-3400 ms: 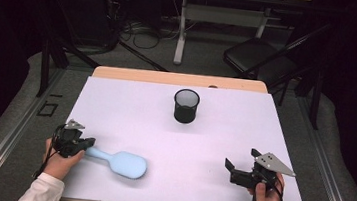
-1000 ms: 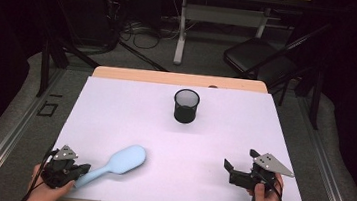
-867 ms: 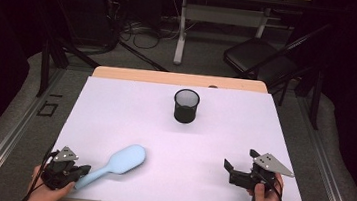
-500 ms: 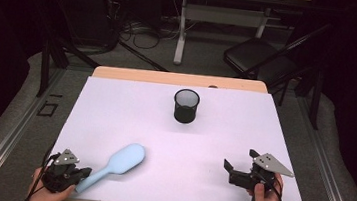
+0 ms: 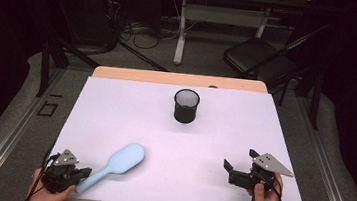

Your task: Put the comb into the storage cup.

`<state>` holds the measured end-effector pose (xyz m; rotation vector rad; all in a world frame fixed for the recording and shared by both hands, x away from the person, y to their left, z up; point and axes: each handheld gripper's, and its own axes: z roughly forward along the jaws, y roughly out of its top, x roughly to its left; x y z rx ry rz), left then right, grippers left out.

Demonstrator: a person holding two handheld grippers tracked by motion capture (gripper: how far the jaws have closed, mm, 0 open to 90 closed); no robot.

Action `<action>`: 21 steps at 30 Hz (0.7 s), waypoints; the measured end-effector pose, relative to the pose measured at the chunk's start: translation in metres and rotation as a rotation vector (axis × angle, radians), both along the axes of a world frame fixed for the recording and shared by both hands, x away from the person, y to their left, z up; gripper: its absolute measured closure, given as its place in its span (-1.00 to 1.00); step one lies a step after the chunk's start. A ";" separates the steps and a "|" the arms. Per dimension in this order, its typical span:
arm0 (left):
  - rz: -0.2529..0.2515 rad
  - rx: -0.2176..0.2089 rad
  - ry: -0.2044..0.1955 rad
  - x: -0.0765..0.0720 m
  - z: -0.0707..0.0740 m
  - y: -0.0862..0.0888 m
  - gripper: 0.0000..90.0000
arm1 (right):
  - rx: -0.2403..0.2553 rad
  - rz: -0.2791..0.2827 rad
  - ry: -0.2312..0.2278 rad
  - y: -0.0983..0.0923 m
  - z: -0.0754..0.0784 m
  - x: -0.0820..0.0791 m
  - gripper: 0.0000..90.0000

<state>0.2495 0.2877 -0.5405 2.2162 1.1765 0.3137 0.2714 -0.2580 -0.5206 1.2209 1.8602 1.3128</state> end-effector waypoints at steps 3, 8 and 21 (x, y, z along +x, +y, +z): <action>0.010 -0.006 -0.015 0.001 0.001 0.003 0.98 | -0.002 0.000 -0.001 0.000 0.000 0.000 -0.95; 0.036 -0.030 -0.049 0.000 0.005 0.008 0.95 | 0.000 0.000 0.001 0.000 0.000 0.000 -0.95; 0.075 -0.073 -0.125 -0.002 0.011 0.013 0.83 | -0.004 0.002 0.002 0.000 0.000 0.000 -0.95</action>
